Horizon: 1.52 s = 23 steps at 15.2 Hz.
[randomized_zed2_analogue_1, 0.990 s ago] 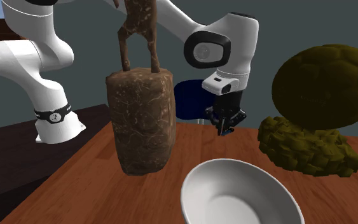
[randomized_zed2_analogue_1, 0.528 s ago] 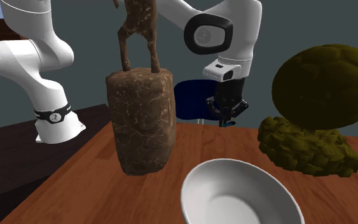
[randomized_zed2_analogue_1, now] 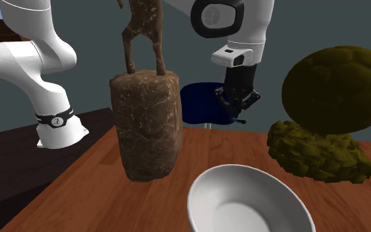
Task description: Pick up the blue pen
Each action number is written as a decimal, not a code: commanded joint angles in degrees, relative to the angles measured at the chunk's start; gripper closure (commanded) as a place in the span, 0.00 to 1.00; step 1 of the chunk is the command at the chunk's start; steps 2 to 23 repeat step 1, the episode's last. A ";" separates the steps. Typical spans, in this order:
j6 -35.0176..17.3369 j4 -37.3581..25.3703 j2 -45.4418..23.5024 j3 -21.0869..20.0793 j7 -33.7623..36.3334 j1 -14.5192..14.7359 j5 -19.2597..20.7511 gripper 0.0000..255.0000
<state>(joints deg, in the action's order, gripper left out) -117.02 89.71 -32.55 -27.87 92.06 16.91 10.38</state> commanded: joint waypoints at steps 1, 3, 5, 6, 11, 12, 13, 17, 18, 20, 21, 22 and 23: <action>0.37 -0.13 0.22 -0.08 0.00 -0.01 -0.10 1.00; 0.37 -0.13 0.22 -0.08 0.00 -0.01 -0.10 1.00; 0.37 -0.13 0.22 -0.08 0.00 -0.01 -0.10 1.00; 0.37 -0.13 0.22 -0.08 0.00 -0.01 -0.10 1.00; 0.37 -0.13 0.22 -0.08 0.00 -0.01 -0.10 1.00; 0.37 -0.13 0.22 -0.08 0.00 -0.01 -0.10 1.00; 0.37 -0.13 0.22 -0.08 0.00 -0.01 -0.10 1.00; 0.37 -0.13 0.22 -0.08 0.00 -0.01 -0.10 1.00; 0.37 -0.13 0.22 -0.08 0.00 -0.01 -0.10 1.00; 0.37 -0.13 0.22 -0.08 0.00 -0.01 -0.10 1.00; 0.37 -0.13 0.22 -0.08 0.00 -0.01 -0.10 1.00; 0.37 -0.13 0.22 -0.08 0.00 -0.01 -0.10 1.00; 0.37 -0.13 0.22 -0.08 0.00 -0.01 -0.10 1.00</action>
